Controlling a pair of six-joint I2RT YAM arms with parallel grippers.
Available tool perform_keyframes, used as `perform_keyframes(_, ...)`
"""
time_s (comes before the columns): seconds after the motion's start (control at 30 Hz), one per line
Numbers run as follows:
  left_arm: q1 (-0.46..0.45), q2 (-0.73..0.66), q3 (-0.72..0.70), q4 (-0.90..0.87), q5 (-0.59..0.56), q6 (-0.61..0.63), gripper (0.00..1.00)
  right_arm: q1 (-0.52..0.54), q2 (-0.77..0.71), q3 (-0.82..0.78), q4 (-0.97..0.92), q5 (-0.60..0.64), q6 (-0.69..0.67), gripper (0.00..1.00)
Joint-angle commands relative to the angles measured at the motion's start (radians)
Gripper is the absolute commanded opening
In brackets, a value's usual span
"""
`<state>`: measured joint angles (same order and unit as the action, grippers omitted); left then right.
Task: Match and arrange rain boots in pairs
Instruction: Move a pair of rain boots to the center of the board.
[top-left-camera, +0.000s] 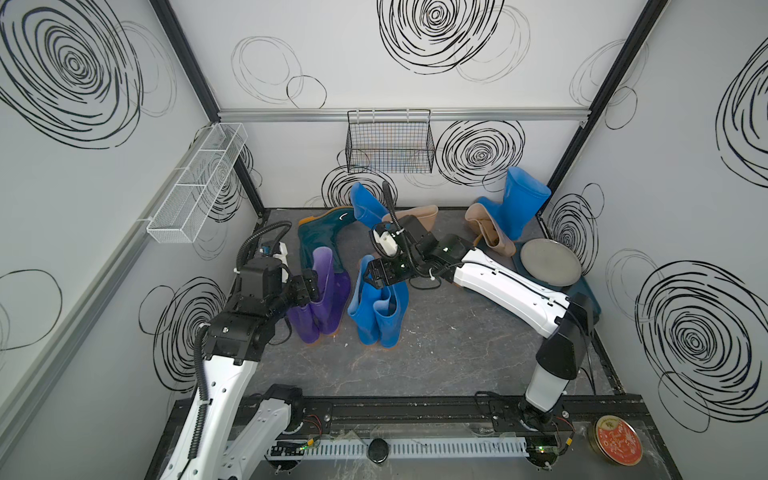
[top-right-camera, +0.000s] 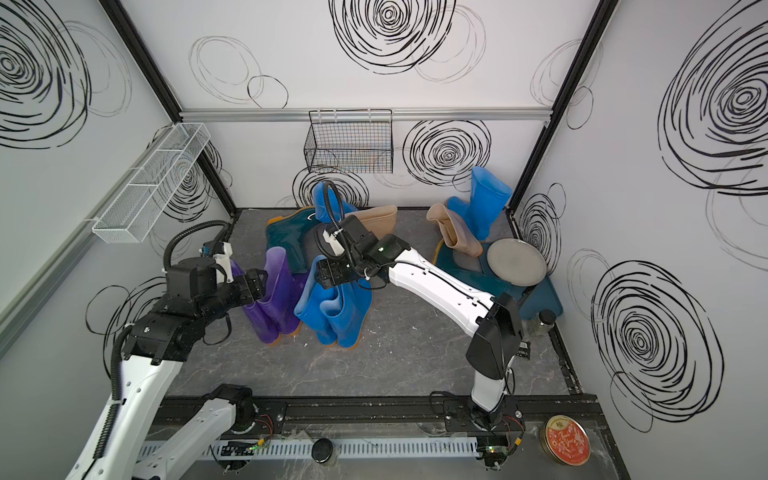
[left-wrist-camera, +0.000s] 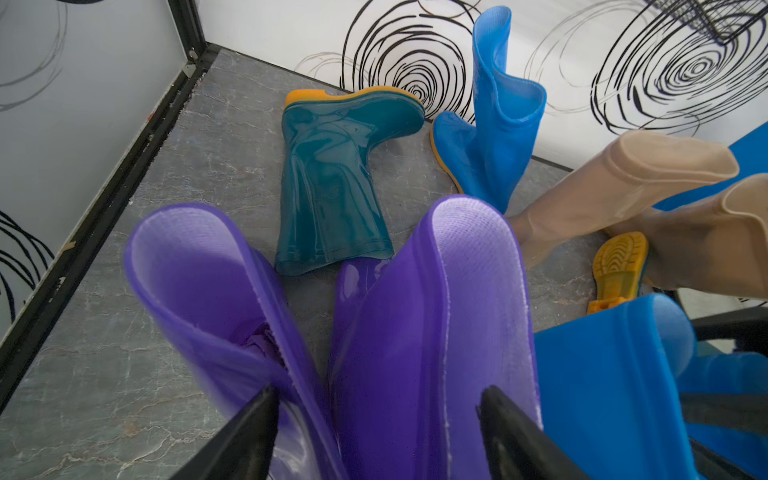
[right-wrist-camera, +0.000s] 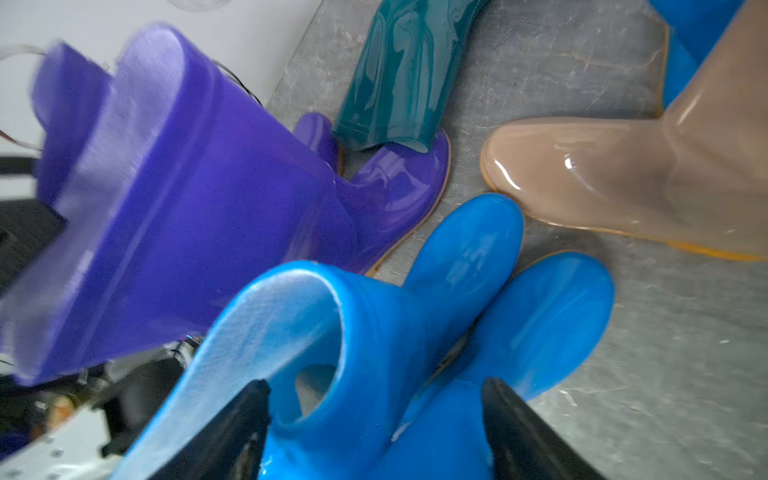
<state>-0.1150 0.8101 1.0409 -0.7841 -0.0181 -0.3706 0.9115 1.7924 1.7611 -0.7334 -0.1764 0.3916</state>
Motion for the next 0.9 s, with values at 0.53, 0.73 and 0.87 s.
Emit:
perform_keyframes(0.53, -0.015, 0.019, -0.008, 0.016, 0.111, 0.079, 0.00, -0.058, -0.092, -0.032, -0.146, -0.016, -0.138, 0.03)
perform_keyframes(0.73, -0.148, 0.012, 0.056, 0.010, 0.094, -0.011, 0.00, -0.130, -0.199, -0.108, -0.142, -0.101, -0.220, 0.00)
perform_keyframes(0.87, -0.289, 0.031, 0.088, 0.037, 0.020, -0.093, 0.00, -0.202, -0.296, -0.195, -0.102, -0.177, -0.255, 0.00)
